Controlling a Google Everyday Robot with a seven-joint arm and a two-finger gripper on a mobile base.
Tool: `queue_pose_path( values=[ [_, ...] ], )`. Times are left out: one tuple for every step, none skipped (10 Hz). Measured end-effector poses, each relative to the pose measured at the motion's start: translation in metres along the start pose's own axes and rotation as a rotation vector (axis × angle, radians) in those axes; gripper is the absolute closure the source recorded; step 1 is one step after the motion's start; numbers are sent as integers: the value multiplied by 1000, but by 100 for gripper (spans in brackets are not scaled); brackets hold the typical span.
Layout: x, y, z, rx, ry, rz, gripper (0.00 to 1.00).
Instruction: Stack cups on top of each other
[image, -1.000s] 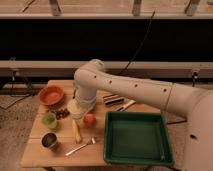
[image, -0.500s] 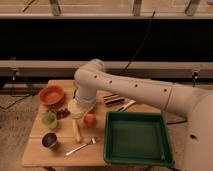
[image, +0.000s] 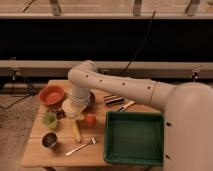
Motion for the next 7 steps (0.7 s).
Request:
queue_pose_path(
  values=[
    [-1,-10,3,0,-6,-13,100],
    [-4,-20,3,6,-9,-32,100],
    [-4,-26,1,10,-9,-44,100],
    [-10,-40,-2,14,-11,-71,100],
    [-16,-50,-2,16,-15,-90,100],
    [-24,-62,0,16,-22,-114,100],
    [-32,-74,2,17,-30,-138,100]
  ],
)
